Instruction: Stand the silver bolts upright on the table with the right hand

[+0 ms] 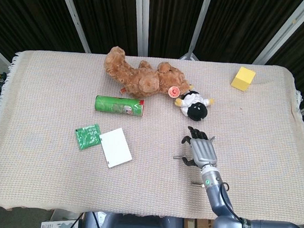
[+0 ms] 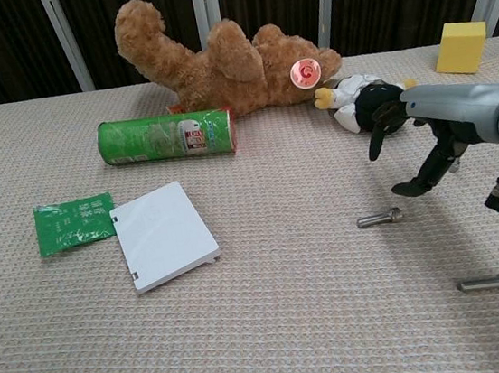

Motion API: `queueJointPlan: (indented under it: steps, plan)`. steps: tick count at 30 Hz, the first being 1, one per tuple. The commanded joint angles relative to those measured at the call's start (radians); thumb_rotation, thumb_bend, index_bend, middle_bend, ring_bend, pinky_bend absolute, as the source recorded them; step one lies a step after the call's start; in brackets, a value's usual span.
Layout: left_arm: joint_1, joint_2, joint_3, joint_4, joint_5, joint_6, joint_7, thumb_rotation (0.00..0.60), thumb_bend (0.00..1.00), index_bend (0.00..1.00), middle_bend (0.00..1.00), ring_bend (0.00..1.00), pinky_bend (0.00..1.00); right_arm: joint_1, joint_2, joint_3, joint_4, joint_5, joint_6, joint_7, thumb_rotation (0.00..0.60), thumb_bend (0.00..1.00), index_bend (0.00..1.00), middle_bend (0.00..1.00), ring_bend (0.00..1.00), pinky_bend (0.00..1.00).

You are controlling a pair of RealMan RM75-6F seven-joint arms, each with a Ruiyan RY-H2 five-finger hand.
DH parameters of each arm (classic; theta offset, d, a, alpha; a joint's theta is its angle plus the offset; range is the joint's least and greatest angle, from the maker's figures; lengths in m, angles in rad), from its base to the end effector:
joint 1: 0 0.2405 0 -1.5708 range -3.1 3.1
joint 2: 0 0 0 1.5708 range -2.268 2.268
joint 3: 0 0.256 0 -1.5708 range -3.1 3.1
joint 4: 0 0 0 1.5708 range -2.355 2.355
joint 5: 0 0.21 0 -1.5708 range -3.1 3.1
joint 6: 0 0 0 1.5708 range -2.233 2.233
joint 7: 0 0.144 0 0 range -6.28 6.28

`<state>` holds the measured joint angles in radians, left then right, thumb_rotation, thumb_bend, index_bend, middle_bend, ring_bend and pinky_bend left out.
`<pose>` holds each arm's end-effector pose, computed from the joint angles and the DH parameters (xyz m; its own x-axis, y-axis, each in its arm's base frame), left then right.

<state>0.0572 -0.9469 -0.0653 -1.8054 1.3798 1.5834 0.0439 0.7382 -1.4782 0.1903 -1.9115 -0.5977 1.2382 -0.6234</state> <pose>-0.3148 0.1369 0.2157 0.4230 -0.0440 0.9050 0.8861 0.2287 -0.4031 -0.1350 -0.2960 0.0069 0.2670 -0.4014 0.8761 -0.9612 -0.0454 0.2722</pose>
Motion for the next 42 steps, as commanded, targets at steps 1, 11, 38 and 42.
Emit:
queueJointPlan:
  steps: [1, 11, 38, 42]
  plan:
    - [0.0, 0.001, 0.0, 0.002, 0.0, -0.001, -0.004, 0.6, 0.12, 0.09, 0.07, 0.05, 0.18, 0.023, -0.05, 0.016, 0.038, 0.031, 0.016, -0.025, 0.6, 0.3, 0.43, 0.01, 0.01, 0.09]
    - [-0.003, 0.001, -0.002, 0.003, -0.007, -0.009, -0.006, 0.6, 0.12, 0.09, 0.07, 0.05, 0.18, 0.044, -0.13, 0.029, 0.116, 0.09, 0.015, -0.05, 0.6, 0.3, 0.46, 0.01, 0.01, 0.09]
    - [-0.002, 0.0, -0.003, 0.004, -0.006, -0.005, -0.006, 0.6, 0.12, 0.09, 0.07, 0.05, 0.18, 0.032, -0.179, 0.017, 0.164, 0.074, -0.015, -0.036, 0.6, 0.3, 0.54, 0.01, 0.01, 0.09]
    - [-0.002, -0.001, -0.003, 0.004, -0.006, -0.004, -0.005, 0.6, 0.12, 0.09, 0.07, 0.05, 0.18, 0.029, -0.178, 0.015, 0.165, 0.068, -0.021, -0.032, 0.6, 0.3, 0.54, 0.01, 0.01, 0.09]
